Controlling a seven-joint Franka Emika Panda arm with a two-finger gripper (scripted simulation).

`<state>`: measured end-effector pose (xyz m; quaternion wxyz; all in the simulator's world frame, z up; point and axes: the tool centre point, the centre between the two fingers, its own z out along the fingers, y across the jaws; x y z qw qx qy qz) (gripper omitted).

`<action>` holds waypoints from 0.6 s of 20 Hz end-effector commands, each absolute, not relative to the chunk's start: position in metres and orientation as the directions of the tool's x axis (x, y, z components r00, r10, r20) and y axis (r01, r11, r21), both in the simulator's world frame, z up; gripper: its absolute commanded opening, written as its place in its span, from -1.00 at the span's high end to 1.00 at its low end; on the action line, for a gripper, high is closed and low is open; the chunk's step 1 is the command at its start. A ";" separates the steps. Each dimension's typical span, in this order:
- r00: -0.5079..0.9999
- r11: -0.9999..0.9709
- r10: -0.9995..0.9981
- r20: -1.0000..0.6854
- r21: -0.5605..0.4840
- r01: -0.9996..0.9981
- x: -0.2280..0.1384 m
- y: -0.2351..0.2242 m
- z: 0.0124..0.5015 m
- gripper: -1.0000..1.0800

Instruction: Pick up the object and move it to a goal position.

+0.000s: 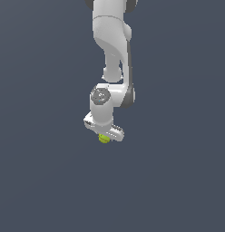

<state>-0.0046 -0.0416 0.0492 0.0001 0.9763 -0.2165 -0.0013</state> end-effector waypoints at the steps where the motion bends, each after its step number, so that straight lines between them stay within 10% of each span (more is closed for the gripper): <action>1: 0.907 -0.907 -0.422 0.000 0.000 -0.422 -0.007 -0.035 0.057 1.00; 12: 0.907 -0.907 -0.422 0.000 0.000 -0.422 -0.041 0.021 0.118 1.00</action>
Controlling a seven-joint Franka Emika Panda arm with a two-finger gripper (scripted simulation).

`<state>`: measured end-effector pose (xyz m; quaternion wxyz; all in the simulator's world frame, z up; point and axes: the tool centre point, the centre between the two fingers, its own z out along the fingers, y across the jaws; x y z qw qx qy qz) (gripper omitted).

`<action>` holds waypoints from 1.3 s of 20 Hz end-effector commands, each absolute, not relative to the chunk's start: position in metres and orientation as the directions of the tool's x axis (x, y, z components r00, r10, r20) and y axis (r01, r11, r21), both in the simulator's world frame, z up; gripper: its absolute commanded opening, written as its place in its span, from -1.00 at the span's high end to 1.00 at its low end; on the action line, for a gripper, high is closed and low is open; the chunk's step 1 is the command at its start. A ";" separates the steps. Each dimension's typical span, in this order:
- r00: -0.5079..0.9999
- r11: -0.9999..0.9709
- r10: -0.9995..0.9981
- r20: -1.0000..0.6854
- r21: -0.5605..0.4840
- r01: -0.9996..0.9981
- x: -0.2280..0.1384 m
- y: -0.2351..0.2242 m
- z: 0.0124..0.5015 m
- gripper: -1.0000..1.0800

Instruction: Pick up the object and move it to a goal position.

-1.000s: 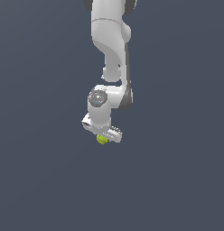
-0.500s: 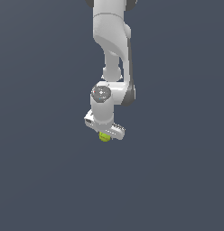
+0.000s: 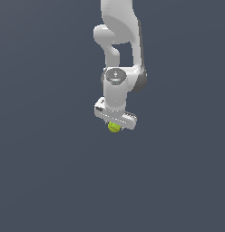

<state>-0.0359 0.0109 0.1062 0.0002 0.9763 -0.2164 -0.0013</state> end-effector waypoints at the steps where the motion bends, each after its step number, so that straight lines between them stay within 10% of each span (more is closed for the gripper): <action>1: 0.907 -0.907 -0.422 0.000 0.000 -0.422 -0.046 0.029 0.126 1.00; 26: 0.906 -0.906 -0.422 0.001 0.002 -0.422 -0.139 0.197 0.311 1.00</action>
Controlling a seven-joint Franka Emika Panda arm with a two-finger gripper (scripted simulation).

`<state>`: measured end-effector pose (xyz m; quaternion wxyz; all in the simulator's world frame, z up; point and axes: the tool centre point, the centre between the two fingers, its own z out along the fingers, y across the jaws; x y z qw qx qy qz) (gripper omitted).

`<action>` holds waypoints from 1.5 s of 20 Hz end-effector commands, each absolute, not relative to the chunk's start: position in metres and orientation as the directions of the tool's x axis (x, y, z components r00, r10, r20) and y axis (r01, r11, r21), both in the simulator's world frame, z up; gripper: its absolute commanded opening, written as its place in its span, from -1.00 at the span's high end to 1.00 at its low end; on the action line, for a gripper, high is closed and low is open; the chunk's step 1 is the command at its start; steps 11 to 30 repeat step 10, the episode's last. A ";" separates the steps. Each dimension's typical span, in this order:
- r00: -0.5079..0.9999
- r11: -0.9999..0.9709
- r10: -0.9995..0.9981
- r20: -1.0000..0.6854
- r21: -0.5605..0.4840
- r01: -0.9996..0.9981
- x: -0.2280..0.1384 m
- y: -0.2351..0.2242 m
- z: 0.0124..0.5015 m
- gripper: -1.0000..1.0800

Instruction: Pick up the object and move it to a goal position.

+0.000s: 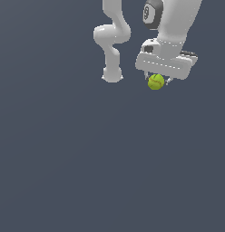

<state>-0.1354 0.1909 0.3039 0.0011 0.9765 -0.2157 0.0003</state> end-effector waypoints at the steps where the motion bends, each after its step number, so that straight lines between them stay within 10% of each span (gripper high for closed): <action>1: 0.906 -0.906 -0.422 0.001 0.001 -0.422 -0.140 0.200 0.315 1.00; 30: 0.906 -0.906 -0.422 0.000 0.000 -0.422 -0.142 0.208 0.322 1.00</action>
